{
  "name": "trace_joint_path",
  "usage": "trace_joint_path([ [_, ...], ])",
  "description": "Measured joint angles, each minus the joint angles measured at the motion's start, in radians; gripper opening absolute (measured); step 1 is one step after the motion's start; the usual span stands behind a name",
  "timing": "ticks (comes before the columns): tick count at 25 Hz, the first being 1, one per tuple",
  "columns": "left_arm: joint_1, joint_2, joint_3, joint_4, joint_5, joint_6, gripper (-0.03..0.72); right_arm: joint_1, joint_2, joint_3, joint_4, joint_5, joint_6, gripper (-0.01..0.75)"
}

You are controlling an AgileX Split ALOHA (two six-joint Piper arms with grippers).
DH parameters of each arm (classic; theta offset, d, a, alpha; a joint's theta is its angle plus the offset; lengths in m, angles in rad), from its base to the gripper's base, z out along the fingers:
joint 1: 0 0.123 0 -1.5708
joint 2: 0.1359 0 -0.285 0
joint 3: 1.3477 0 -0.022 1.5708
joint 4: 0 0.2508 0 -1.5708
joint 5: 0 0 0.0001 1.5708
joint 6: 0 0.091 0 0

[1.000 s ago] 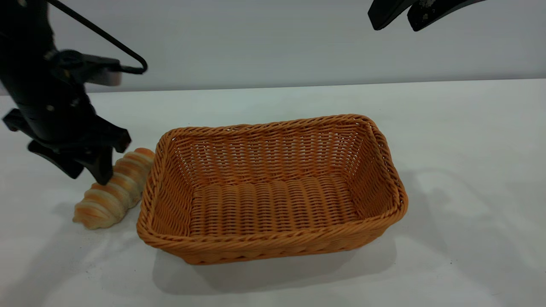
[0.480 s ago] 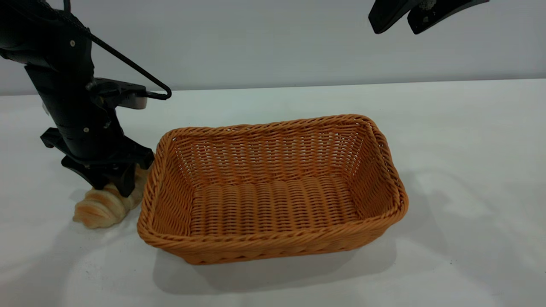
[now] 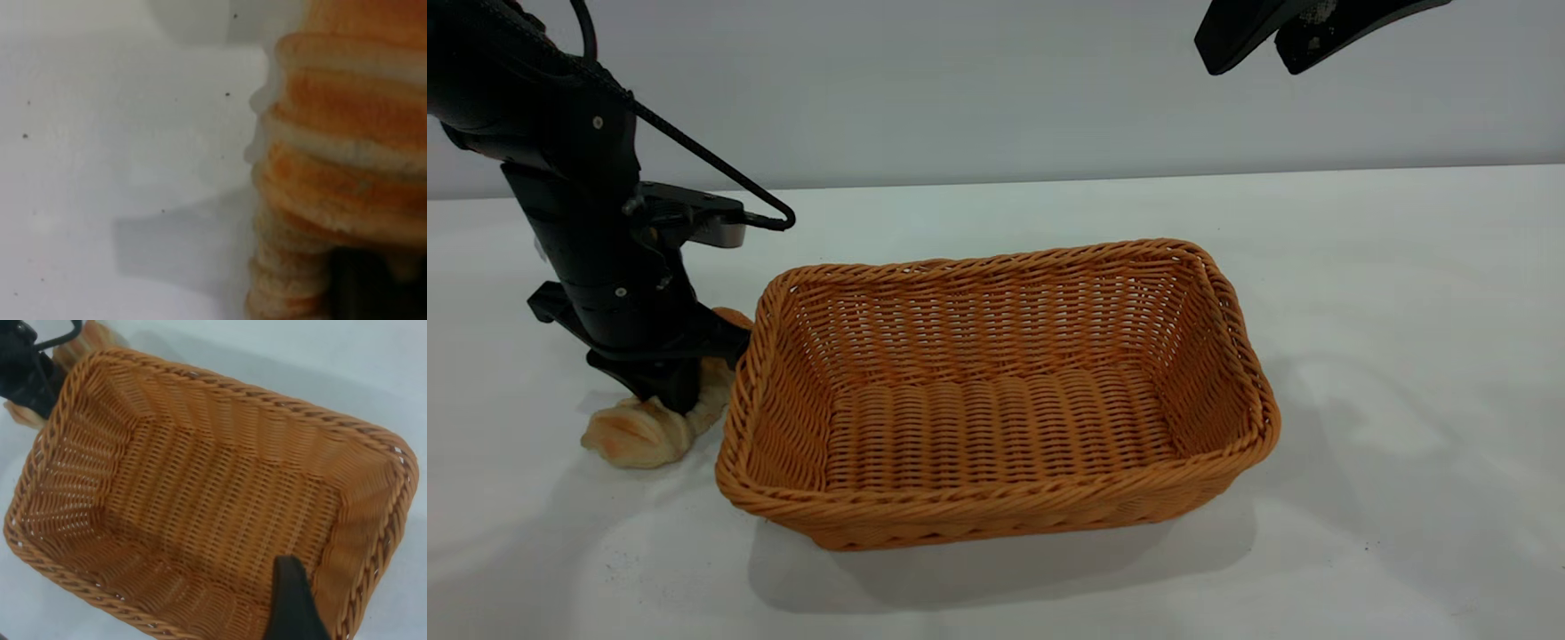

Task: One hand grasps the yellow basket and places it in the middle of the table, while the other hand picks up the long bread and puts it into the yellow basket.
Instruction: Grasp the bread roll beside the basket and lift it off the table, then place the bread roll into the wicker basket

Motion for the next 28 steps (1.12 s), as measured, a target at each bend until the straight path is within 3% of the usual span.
trace_joint_path([
  [10, 0.014, -0.126, 0.011, 0.171, 0.071, -0.129, 0.092, 0.0, 0.0, 0.0, 0.002, 0.0, -0.006, 0.544],
  [17, 0.005, -0.369, 0.011, 0.049, 0.078, -0.122, 0.082, 0.0, 0.0, 0.0, 0.038, 0.001, -0.034, 0.544],
  [20, -0.038, -0.42, 0.011, -0.033, 0.099, -0.059, 0.081, 0.0, 0.0, 0.0, 0.049, 0.001, -0.047, 0.544],
  [28, -0.241, -0.421, 0.018, -0.189, 0.093, 0.043, 0.078, 0.0, 0.0, 0.0, 0.088, 0.001, -0.077, 0.544],
])
